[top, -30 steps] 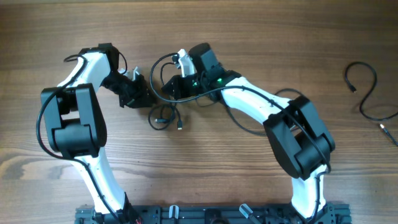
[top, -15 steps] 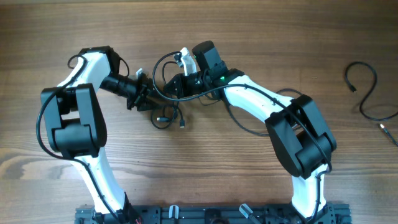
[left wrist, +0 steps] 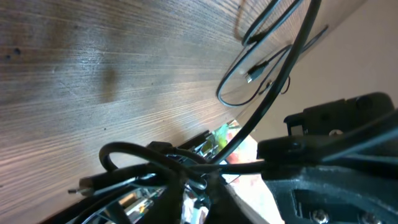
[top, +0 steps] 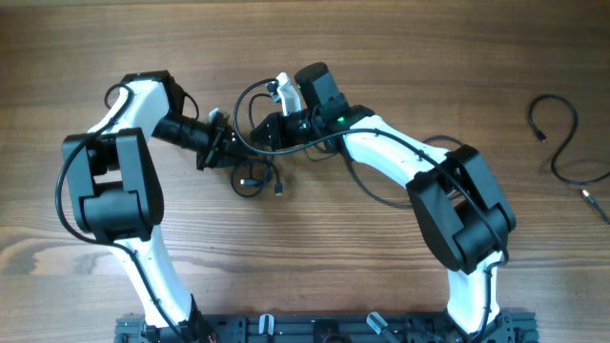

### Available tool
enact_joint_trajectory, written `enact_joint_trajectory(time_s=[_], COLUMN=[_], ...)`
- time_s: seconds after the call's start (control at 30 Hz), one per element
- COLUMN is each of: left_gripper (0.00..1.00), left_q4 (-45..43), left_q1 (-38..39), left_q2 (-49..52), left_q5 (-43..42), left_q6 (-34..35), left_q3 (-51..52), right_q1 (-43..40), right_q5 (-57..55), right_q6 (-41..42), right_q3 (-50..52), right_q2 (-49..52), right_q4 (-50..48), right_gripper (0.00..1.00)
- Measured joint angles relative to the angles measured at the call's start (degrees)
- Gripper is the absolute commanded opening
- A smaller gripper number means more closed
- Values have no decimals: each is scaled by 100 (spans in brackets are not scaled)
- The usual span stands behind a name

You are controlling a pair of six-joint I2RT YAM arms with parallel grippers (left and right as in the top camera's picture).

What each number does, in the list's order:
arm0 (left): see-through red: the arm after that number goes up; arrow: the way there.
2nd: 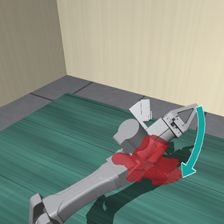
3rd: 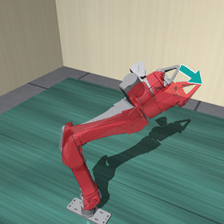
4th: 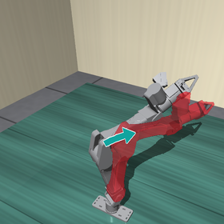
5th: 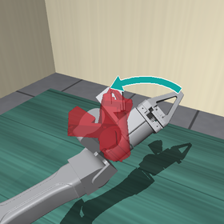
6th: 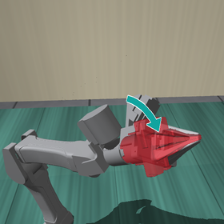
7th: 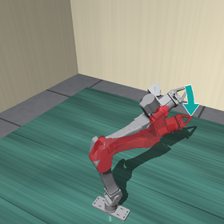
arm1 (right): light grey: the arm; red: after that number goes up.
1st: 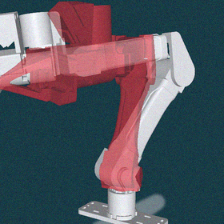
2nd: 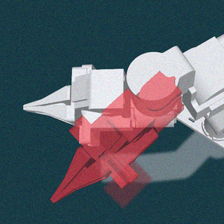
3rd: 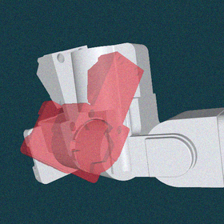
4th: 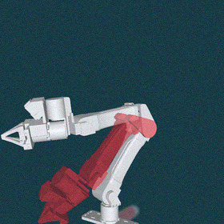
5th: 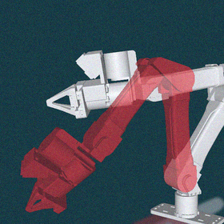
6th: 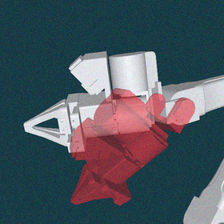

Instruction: Untangle cables

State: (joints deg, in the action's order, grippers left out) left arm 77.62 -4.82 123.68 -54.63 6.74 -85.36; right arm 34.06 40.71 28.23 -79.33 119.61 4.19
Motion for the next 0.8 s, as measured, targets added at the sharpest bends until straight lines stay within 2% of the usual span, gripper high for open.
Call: enact_joint_trajectory(time_s=[0.07, 0.27, 0.4, 0.6, 0.7, 0.8], left_gripper=[12, 23, 27, 41, 42, 36], left_q4=[-7, -225, -240, -332, -404, -503], left_q1=[0, 0, 0, 17, 79, 197], left_q2=[0, 0, 0, 0, 0, 0], left_q5=[11, 293, 380, 457, 487, 518], left_q6=[81, 640, 798, 876, 949, 1058], left_q3=[0, 0, 0, 0, 0, 0], right_q1=[0, 0, 0, 0, 0, 0], right_q5=[0, 2, 2, 52, 245, 487], right_q6=[0, 0, 0, 13, 26, 26], right_q3=[0, 0, 0, 0, 0, 0], right_q2=[0, 0, 0, 0, 0, 0], right_q4=[0, 0, 0, -48, -271, -507], right_gripper=[4, 5, 4, 4, 5, 5])
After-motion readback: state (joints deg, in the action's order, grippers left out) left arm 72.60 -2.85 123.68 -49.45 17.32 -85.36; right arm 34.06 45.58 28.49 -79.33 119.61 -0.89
